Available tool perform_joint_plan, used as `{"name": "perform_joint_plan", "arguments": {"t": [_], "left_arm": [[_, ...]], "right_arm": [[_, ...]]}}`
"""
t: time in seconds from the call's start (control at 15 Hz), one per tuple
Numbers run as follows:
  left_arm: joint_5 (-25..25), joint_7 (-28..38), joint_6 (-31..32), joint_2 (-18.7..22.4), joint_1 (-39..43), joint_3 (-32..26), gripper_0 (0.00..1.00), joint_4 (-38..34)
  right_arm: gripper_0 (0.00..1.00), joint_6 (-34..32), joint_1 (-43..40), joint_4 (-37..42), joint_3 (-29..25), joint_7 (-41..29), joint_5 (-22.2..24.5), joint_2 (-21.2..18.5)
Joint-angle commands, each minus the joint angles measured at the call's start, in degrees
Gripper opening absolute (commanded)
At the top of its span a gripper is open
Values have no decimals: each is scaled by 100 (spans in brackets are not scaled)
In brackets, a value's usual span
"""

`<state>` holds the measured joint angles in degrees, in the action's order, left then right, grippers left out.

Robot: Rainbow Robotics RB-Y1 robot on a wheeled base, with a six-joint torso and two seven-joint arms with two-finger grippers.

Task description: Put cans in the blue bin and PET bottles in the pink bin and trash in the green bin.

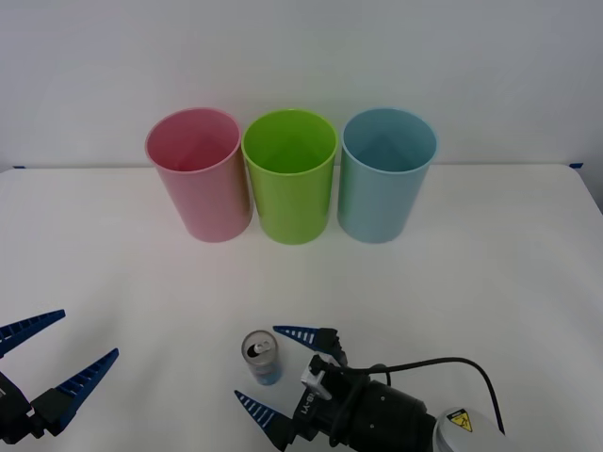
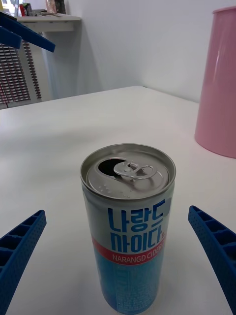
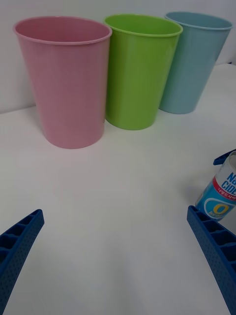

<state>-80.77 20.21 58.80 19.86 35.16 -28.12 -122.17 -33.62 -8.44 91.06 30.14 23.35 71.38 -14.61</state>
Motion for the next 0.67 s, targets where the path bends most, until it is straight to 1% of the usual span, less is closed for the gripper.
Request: {"name": "perform_joint_plan", "arguments": {"t": [0.07, 0.27, 0.33, 0.4, 0.47, 0.67], "left_arm": [[0, 0, 0, 0, 0, 0, 100, 0], [0, 0, 0, 0, 0, 0, 100, 0], [0, 0, 0, 0, 0, 0, 100, 0], [0, 0, 0, 0, 0, 0, 100, 0], [0, 0, 0, 0, 0, 0, 100, 0], [0, 0, 0, 0, 0, 0, 100, 0]], "right_arm": [[100, 66, 9, -53, 18, 30, -1, 55], [100, 66, 132, -299, 18, 144, -63, 204], [96, 75, 132, -299, 18, 170, -63, 204], [12, 66, 123, -299, 18, 188, -124, 204], [0, 75, 132, -299, 18, 205, -151, 204], [0, 83, 132, -299, -8, 267, -221, 187]]}}
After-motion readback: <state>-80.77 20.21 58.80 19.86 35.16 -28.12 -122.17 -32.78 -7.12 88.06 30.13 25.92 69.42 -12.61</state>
